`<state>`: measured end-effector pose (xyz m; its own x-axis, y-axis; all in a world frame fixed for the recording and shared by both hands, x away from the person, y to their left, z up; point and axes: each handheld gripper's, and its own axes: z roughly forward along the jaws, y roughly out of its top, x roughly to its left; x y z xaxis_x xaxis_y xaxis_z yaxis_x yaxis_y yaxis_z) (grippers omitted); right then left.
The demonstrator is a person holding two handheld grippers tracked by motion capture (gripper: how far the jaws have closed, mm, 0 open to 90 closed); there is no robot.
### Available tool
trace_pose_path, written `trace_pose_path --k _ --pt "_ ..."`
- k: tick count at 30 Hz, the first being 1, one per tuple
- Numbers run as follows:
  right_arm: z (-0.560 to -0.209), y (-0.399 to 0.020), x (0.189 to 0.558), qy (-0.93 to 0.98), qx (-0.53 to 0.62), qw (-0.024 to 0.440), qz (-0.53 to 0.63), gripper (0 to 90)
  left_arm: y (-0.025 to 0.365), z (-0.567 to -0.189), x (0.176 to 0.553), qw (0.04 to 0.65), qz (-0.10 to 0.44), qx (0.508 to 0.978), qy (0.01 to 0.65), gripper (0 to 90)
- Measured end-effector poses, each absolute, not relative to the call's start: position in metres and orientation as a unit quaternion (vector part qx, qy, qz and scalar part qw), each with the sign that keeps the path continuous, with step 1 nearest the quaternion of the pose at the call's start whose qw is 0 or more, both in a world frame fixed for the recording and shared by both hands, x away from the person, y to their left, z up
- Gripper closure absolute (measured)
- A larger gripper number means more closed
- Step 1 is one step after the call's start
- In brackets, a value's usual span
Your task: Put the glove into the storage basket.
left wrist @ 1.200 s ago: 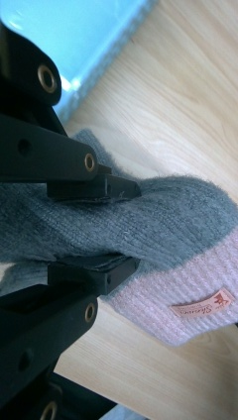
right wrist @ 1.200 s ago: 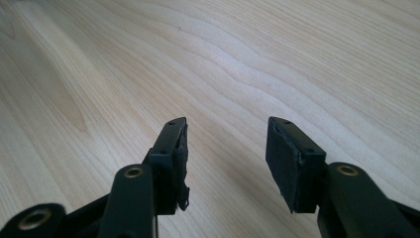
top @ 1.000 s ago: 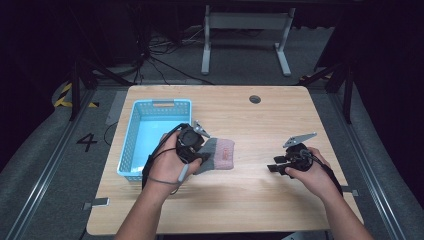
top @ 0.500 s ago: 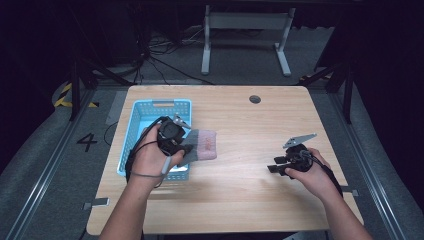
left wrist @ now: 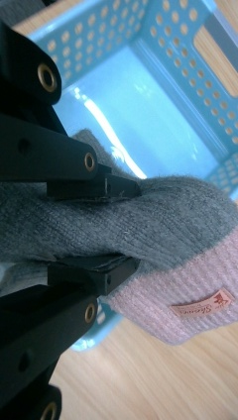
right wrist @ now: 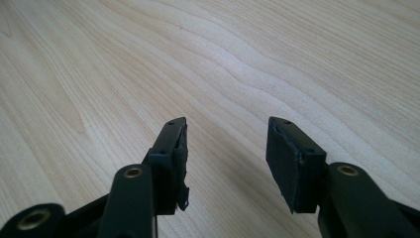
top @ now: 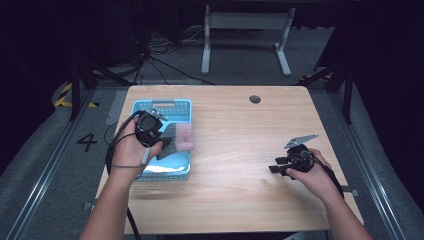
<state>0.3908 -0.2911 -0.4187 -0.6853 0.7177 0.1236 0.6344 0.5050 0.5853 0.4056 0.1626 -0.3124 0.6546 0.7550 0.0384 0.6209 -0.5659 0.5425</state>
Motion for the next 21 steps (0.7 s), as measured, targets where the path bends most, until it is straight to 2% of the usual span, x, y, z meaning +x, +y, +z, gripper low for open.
trace_pose_path --k 8,21 --pt "-0.421 -0.290 0.390 0.867 0.389 0.066 0.306 51.2 0.181 -0.318 0.419 0.243 0.133 0.874 0.399 68.7" --pt "-0.423 -0.293 0.386 0.865 0.396 0.066 0.302 50.8 0.186 -0.342 0.441 0.232 0.115 0.876 0.406 68.2"
